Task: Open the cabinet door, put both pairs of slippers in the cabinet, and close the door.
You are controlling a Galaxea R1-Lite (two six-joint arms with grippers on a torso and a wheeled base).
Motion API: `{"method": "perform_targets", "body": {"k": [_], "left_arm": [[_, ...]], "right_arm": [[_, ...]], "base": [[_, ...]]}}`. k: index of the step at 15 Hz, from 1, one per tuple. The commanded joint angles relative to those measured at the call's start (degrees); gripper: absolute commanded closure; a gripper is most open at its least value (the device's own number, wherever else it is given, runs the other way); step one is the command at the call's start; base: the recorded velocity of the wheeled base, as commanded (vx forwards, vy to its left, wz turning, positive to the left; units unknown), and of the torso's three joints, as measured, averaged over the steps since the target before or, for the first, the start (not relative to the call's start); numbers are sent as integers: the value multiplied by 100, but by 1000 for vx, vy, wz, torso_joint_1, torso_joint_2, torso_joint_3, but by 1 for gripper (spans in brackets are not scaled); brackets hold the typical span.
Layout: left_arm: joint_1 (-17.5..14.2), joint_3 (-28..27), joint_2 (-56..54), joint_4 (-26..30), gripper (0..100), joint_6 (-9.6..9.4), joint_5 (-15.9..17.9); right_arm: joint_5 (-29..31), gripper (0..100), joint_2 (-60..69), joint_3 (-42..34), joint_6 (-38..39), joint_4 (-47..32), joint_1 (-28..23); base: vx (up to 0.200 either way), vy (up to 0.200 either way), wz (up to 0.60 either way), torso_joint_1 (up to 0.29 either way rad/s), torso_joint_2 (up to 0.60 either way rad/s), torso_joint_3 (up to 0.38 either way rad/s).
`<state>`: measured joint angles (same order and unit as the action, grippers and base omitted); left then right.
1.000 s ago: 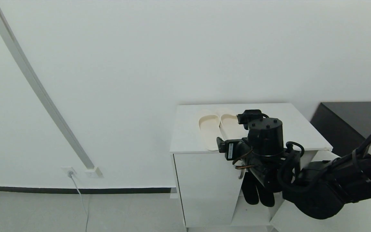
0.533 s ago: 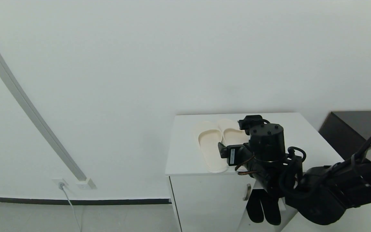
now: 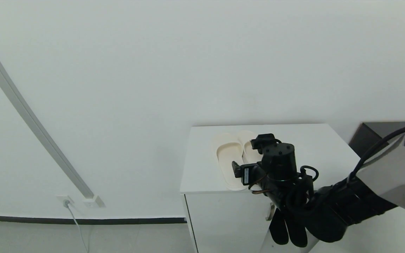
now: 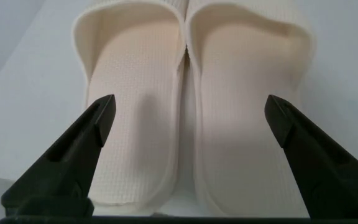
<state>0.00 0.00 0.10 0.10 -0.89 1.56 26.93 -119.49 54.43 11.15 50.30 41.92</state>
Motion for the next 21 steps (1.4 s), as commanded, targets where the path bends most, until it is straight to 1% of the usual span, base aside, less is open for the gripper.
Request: {"method": "perform_targets", "body": {"k": [1,4,6,10,11,18,20,21], "left_arm": [[0,0,-1,-1,100,1,2],[0,0,-1,-1,100,27,-7],[0,0,-1,-1,100,36,-7],[0,0,-1,-1,100,36,-7],[0,0,-1,-1,100,36,-7],[0,0,-1,-1,100,45,-7],[0,0,-1,-1,100,36,-7],[0,0,-1,-1,100,36,-7]], "right_arm": [[-118,0,-540,463,-149,121,-211],[-276,0,-997,1201,-483,138,-352],[-285,0,-1270,1667,-518,112,-378],[-293,0,-1480,2230,-544,-187,-466],[-293,100,-1480,2274,-544,-213,-475],[-293,100,-1366,2212,-527,-196,-501],[-381,100,-962,1896,-527,-196,-492],[-548,100,-672,1623,-518,-196,-475]], "base": [[0,0,0,0,0,0],[0,0,0,0,0,0],[0,0,0,0,0,0],[0,0,0,0,0,0],[0,0,0,0,0,0],[0,0,0,0,0,0],[0,0,0,0,0,0],[0,0,0,0,0,0]]}}
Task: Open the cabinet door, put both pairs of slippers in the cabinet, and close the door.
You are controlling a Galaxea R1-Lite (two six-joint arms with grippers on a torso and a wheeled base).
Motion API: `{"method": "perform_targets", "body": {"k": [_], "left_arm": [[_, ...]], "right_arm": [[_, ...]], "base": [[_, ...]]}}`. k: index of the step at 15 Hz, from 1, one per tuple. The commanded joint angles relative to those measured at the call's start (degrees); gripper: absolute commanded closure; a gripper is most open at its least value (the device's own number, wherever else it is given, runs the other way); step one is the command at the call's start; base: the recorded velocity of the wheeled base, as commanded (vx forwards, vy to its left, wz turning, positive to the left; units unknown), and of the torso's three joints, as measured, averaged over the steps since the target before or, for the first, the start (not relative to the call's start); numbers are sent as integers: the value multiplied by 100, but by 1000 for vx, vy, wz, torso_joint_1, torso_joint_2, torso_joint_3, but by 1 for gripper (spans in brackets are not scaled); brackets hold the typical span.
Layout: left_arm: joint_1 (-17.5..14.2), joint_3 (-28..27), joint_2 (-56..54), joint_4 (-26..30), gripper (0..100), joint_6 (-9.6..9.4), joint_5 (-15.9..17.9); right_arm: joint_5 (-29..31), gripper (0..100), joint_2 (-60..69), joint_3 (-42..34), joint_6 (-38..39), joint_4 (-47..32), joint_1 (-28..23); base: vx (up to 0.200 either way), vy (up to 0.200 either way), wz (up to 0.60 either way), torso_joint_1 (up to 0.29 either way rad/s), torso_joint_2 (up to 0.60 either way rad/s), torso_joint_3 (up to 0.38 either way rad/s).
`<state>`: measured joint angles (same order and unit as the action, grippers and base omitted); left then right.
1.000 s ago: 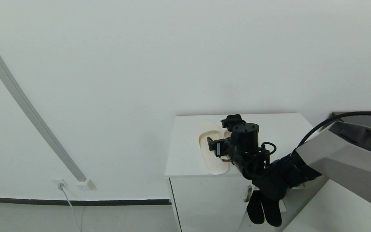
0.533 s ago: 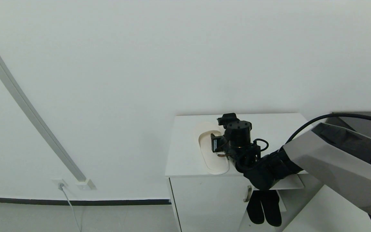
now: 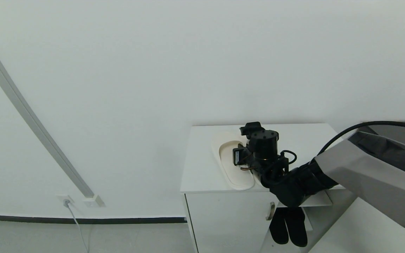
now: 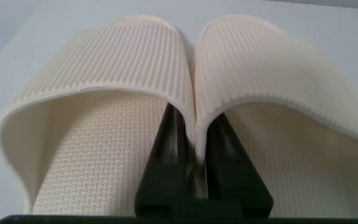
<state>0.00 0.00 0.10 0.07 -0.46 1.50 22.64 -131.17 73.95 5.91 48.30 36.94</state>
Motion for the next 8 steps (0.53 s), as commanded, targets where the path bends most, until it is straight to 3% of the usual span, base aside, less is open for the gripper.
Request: {"method": "perform_targets", "body": {"k": [1,8], "left_arm": [[0,0,-1,1,100,2,-1],[0,0,-1,1,100,-15,8]], "right_arm": [[-251,100,848,-680,6,22,42],[-339,100,3027,-2886,15,241,692]], "base": [[0,0,0,0,0,0],[0,0,0,0,0,0]]}}
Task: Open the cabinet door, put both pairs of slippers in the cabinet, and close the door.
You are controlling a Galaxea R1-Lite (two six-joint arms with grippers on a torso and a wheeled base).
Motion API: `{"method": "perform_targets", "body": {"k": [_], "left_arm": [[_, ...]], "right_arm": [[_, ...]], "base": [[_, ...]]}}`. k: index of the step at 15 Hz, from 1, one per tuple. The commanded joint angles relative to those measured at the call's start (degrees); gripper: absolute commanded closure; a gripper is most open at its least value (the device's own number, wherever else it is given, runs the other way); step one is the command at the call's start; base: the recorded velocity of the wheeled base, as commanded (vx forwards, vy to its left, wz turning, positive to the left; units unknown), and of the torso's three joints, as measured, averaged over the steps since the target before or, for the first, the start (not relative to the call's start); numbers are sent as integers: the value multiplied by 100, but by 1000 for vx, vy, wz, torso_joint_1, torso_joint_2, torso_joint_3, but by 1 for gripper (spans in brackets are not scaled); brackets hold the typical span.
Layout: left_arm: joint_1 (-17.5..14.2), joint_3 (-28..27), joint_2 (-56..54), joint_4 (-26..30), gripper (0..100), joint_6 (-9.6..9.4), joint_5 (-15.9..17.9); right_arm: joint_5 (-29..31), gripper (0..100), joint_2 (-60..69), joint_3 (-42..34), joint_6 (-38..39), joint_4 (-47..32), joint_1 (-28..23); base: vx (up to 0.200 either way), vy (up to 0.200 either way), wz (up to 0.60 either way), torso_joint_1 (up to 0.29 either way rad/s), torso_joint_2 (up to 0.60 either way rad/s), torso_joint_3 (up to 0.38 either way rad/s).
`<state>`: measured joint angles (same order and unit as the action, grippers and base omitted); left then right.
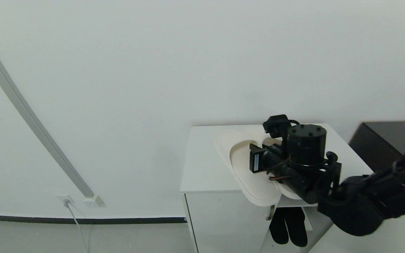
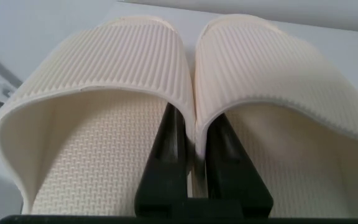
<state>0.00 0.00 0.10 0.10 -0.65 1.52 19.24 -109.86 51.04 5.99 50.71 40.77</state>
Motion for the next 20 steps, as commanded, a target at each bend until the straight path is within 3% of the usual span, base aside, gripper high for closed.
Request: {"method": "perform_targets", "body": {"k": [1,4,8,18,20], "left_arm": [[0,0,-1,-1,100,-14,6],[0,0,-1,-1,100,-6,6],[0,0,-1,-1,100,3,6],[0,0,-1,-1,100,12,6],[0,0,-1,-1,100,12,-3]], "right_arm": [[10,100,1081,-815,17,0,450],[36,100,1389,-1299,52,9,661],[45,100,1512,-1404,166,-9,670],[36,100,1468,-1624,157,18,670],[36,100,1512,-1712,157,18,670]], "base": [[0,0,0,0,0,0],[0,0,0,0,0,0],[0,0,0,0,0,0],[-200,0,0,1,2,2],[0,0,0,0,0,0]]}}
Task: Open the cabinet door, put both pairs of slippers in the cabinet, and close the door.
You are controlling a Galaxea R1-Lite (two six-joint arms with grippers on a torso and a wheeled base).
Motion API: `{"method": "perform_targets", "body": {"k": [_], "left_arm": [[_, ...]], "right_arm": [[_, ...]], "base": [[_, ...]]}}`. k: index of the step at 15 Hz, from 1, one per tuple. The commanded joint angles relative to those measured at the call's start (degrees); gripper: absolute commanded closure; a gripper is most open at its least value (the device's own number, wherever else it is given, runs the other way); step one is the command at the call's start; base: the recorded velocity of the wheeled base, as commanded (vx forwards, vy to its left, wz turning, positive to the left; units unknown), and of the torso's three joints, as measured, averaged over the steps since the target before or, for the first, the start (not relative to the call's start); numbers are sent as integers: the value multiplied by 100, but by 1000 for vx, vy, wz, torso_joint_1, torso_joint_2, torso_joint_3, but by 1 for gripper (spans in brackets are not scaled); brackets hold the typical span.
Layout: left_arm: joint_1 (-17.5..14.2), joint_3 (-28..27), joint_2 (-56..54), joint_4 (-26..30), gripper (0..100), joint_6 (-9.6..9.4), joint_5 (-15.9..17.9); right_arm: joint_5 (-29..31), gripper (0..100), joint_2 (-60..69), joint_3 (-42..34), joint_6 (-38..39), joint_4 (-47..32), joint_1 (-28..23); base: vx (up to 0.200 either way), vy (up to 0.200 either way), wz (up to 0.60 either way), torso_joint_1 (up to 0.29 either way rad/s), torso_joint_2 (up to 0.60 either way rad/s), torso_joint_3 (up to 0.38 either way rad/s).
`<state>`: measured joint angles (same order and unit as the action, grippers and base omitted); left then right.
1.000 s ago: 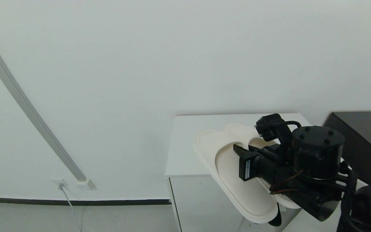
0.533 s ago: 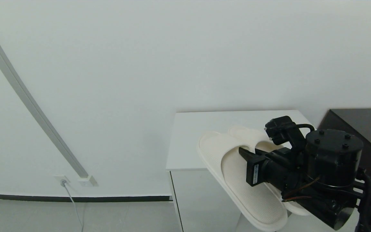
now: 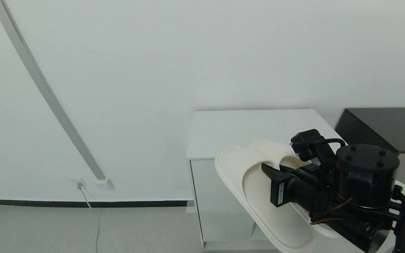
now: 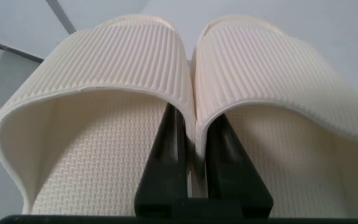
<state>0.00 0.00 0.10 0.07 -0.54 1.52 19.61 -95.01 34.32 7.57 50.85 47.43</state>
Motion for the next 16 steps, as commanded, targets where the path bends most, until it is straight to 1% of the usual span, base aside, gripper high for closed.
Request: {"method": "perform_targets", "body": {"k": [1,15,16], "left_arm": [[0,0,-1,1,100,1,-3],[0,0,-1,1,100,27,-3],[0,0,-1,1,100,27,-3]], "right_arm": [[-2,100,36,-48,-10,4,3],[-2,100,44,-136,-19,4,47],[7,100,44,-136,-28,-5,55]], "base": [[0,0,0,0,0,0],[0,0,0,0,0,0],[0,-200,0,7,2,-2]]}}
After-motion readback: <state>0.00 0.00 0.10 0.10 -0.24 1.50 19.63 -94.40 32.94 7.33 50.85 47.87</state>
